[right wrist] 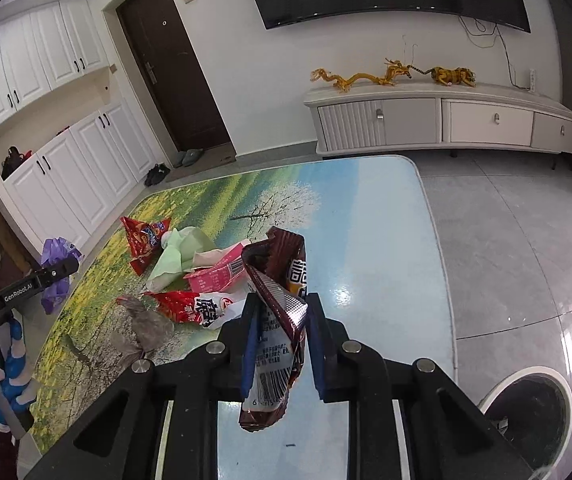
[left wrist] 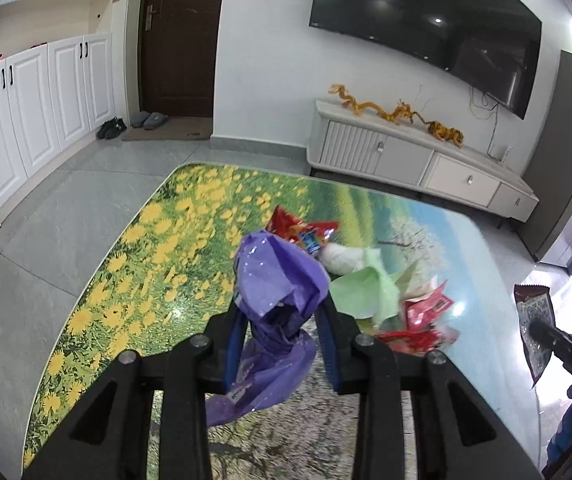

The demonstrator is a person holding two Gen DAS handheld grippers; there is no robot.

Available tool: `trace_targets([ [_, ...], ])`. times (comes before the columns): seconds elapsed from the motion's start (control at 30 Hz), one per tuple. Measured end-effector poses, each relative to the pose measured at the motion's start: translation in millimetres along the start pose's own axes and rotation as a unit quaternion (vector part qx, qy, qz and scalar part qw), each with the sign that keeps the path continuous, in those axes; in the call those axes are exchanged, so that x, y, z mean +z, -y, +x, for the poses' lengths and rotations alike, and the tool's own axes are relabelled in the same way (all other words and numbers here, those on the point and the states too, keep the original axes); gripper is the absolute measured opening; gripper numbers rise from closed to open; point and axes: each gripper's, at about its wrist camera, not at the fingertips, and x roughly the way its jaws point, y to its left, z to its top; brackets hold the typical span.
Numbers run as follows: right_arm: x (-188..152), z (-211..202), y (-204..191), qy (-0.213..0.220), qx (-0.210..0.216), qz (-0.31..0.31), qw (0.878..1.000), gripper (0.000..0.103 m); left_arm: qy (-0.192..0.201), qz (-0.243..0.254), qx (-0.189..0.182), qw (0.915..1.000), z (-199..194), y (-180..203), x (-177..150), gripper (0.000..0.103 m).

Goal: Collect trash

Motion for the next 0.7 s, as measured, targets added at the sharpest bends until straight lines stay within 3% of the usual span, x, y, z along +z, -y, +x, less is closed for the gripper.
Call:
trace_targets([
  [0.17,-4.9,-49.1,15.0,0.038,-0.016,0.007,0.999,0.021,0.017,0.023,-0.041,0.9987,-31.3,39.5,5.8,0.031],
  [0.4,-18.7,-111.3,61.4,0.080,-0.063,0.037,0.994,0.021,0.013,0.077,-0.121,0.9896,-48.1,138.0,4.0,0.031],
  [0.7,-61.8,-161.7,156.6,0.087,-0.145,0.114,0.979,0.021,-0.041,0.179,-0.210,0.9602,-32.1,300.5,-32.5,0.033],
])
